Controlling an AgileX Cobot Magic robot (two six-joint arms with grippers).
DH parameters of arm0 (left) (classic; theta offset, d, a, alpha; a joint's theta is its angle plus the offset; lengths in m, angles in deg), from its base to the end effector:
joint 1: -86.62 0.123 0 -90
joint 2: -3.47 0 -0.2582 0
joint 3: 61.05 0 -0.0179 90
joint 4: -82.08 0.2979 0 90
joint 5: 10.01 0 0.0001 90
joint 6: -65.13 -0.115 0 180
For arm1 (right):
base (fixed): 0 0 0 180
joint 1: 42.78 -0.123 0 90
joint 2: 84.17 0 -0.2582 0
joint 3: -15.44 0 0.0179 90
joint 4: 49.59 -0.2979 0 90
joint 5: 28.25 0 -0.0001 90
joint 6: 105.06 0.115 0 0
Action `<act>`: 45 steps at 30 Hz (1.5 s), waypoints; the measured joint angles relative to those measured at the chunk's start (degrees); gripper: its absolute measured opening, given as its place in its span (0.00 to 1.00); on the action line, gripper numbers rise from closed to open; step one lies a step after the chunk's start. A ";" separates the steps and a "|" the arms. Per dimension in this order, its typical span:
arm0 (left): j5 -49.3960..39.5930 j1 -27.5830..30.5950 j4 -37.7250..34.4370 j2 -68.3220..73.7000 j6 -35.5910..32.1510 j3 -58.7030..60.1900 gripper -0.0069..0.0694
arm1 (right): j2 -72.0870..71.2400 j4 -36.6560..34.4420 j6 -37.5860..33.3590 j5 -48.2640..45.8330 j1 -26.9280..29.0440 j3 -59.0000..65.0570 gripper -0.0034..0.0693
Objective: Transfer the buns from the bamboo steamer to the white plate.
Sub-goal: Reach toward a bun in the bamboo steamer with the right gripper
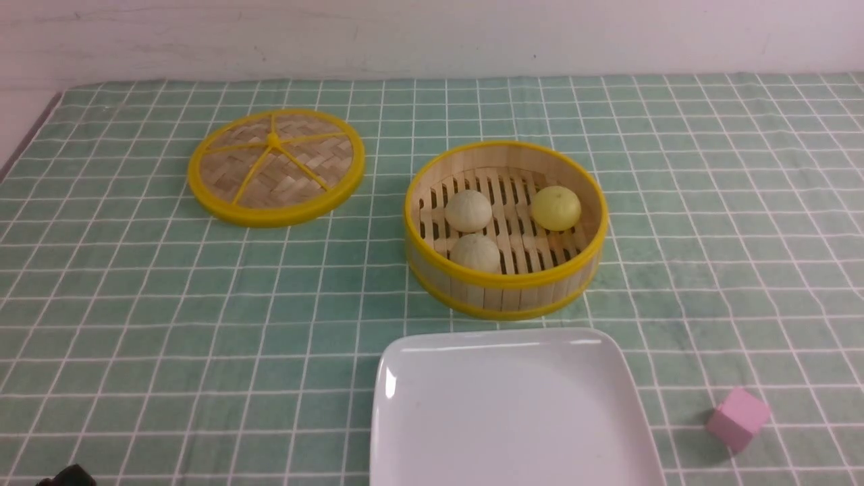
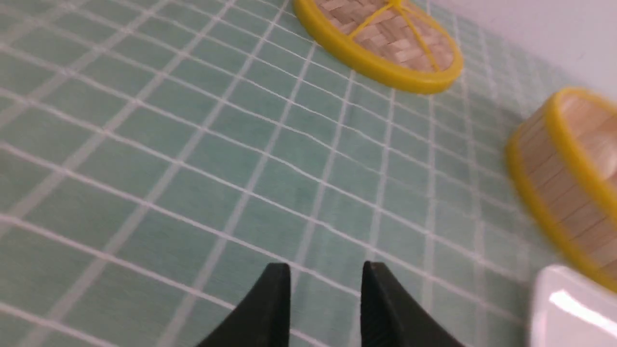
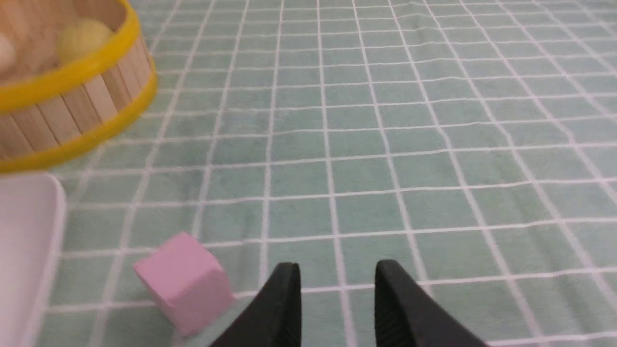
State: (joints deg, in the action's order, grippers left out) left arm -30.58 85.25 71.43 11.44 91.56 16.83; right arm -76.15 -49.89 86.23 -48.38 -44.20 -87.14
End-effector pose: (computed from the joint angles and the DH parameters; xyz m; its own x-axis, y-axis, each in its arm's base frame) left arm 0.1501 -0.0111 0.1663 -0.2742 -0.5860 -0.7625 -0.0951 0.8055 -0.5848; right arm 0.1506 0.0039 0.1696 -0.2682 0.1940 -0.9436 0.0278 0.9807 0.1937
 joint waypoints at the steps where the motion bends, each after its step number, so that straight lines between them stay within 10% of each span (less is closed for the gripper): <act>1: 0.00 0.00 -1.76 0.00 1.37 0.00 0.41 | 0.00 -1.52 1.10 0.49 0.00 0.08 0.38; 5: 0.17 0.00 -17.99 0.00 14.35 0.04 0.41 | 0.00 -19.21 12.92 2.29 0.00 0.33 0.38; 10: 0.40 0.00 -22.02 0.00 17.40 0.04 0.41 | 0.00 -26.89 17.10 2.47 0.00 0.33 0.38; 20: -1.49 0.00 -22.46 0.00 7.72 -3.60 0.41 | 0.00 -27.14 13.76 2.18 0.00 -3.28 0.37; 28: -13.72 0.00 -15.68 12.14 -3.28 -20.41 0.14 | 12.85 -15.24 2.36 -8.92 0.00 -19.58 0.05; 34: -23.96 0.00 -10.29 27.01 -9.03 -24.45 0.09 | 30.74 -13.55 0.82 -20.62 0.00 -25.19 0.03; 45: -25.94 0.00 -18.69 46.36 -23.87 -24.52 0.09 | 69.88 -48.97 -45.27 -36.70 -0.44 -39.87 0.04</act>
State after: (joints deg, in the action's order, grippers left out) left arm -56.53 85.25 52.75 57.80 67.68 -7.69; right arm -6.27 -98.86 40.96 -85.09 -44.63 -127.02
